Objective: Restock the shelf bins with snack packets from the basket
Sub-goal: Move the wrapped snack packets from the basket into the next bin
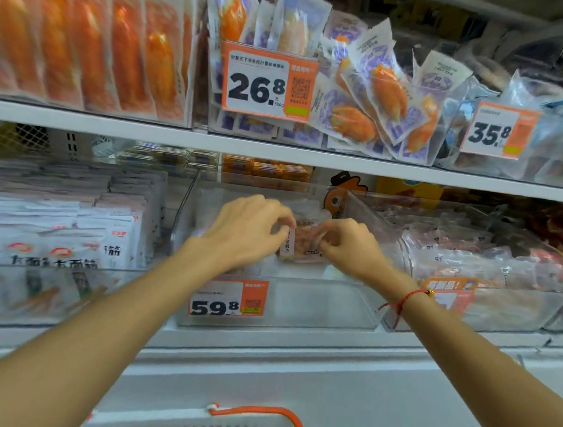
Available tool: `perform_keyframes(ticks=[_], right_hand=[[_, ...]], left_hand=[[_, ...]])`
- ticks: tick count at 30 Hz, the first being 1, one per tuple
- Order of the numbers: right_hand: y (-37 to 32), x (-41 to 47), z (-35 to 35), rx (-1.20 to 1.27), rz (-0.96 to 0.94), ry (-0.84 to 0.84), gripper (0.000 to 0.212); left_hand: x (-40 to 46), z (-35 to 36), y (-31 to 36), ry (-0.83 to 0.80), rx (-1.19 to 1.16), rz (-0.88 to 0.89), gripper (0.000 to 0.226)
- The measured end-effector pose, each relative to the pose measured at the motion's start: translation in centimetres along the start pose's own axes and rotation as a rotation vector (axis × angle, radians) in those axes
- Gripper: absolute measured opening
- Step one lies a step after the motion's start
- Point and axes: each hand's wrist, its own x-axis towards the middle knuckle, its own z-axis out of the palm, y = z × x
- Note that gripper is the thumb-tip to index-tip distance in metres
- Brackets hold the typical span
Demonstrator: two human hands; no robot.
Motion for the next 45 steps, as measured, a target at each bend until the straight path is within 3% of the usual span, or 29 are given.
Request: perform_keyframes(ticks=[4,8,20,26,30,34,38,40,42,44,45], right_hand=[[-2.6,-3.8,-0.5,0.145,-0.063,-0.042,0.015],[-5.3,-7.8,0.4,0.253,-0.067,-0.238,0.013],[-6.4,-18.2,15.9,0.192,0.093,-0.968,0.025],[-6.3,-24.2,25.8,0.184,0.143,-1.163,0.028],[-6.1,-27.2,30.9,0.12,0.168,-1.211,0.032],[-5.8,-29.8,33.6,0.0,0.161,-1.321,0.056],[-6.0,-31.6,34.6,-0.264,0.009,-1.284,0.072],[-6.4,-32.1,35.0,-0.312,-0.019,-1.169,0.063],[-6.6,-32.4,35.7,-0.261,0.011,-1.033,0.041],[-6.5,-32.0,35.9,-0.121,0.108,-0.948,0.009],[-6.4,-31.8,35.8,-0.042,0.157,-0.948,0.015]], left_hand=[[-5.1,-2.0,1.2,0.08,-0.18,-0.135,0.02],[-10.8,-1.4,0.6,0.037,-0.32,-0.315,0.014],[-28.3,8.7,-1.8,-0.273,-0.573,-0.707,0.016],[-36.8,15.6,-3.1,-0.557,-0.645,-0.853,0.019],[-41.9,19.6,-3.9,-0.744,-0.531,-0.904,0.03],[-45.5,23.0,-4.0,-1.093,-0.539,-0.851,0.043],[-45.2,23.7,-2.4,-1.16,-0.477,-0.703,0.03],[-45.5,24.4,-1.6,-1.175,-0.408,-0.625,0.051],[-45.5,24.7,-1.0,-1.139,-0.428,-0.658,0.068],[-45.6,24.6,-1.1,-1.08,-0.523,-0.724,0.067],[-45.4,24.6,-1.5,-1.036,-0.575,-0.785,0.064]])
